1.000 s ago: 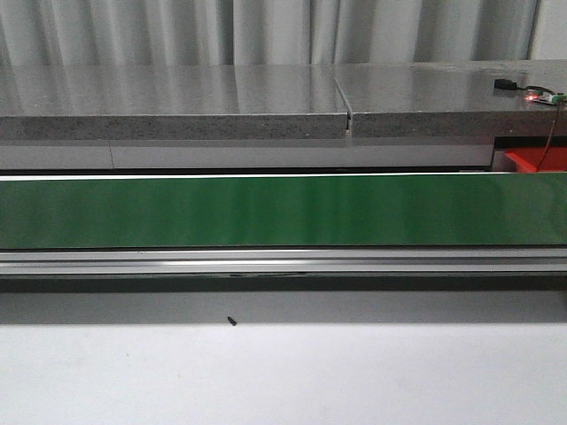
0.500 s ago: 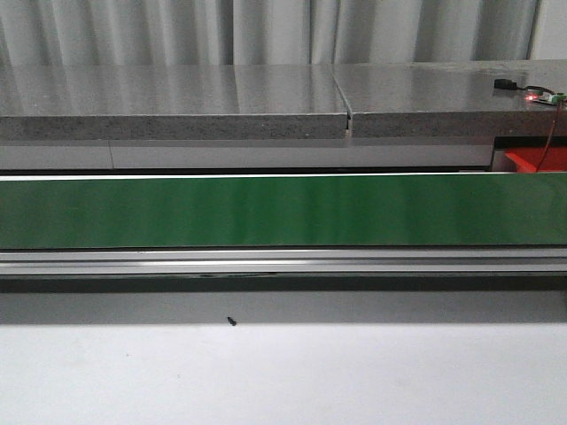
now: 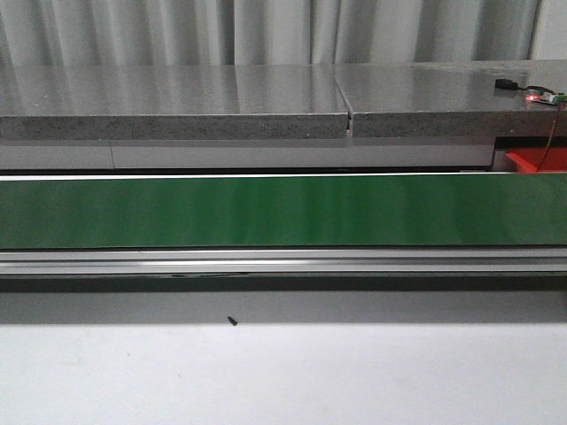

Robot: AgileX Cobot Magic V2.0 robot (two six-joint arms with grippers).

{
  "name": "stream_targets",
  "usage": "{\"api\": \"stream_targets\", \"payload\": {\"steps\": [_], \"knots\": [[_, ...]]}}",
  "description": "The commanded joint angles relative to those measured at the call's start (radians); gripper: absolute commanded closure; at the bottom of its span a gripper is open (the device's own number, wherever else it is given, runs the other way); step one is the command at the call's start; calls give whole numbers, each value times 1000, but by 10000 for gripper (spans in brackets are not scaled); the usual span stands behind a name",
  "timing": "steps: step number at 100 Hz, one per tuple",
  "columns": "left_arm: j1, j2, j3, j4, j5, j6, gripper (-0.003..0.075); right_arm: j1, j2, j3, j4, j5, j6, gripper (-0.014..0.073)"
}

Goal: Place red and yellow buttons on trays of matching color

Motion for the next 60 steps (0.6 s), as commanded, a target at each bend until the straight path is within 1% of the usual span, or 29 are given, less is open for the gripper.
{"api": "stream_targets", "payload": {"steps": [1,21,31,42,60], "knots": [[-2,-81,-29,-14,23,16,568,-3,-22,-13,-6,-84,-6,655],[-4,-269,-31,-36,81,25,569,-3,-22,-13,-6,-84,-6,655],[-20,-344,-62,-33,117,35,571,-3,-22,-13,-6,-84,-6,655],[-56,-358,-136,-25,168,35,571,-3,-22,-13,-6,-84,-6,655],[-158,-316,-252,4,212,35,571,-3,-22,-13,-6,-84,-6,655]]}}
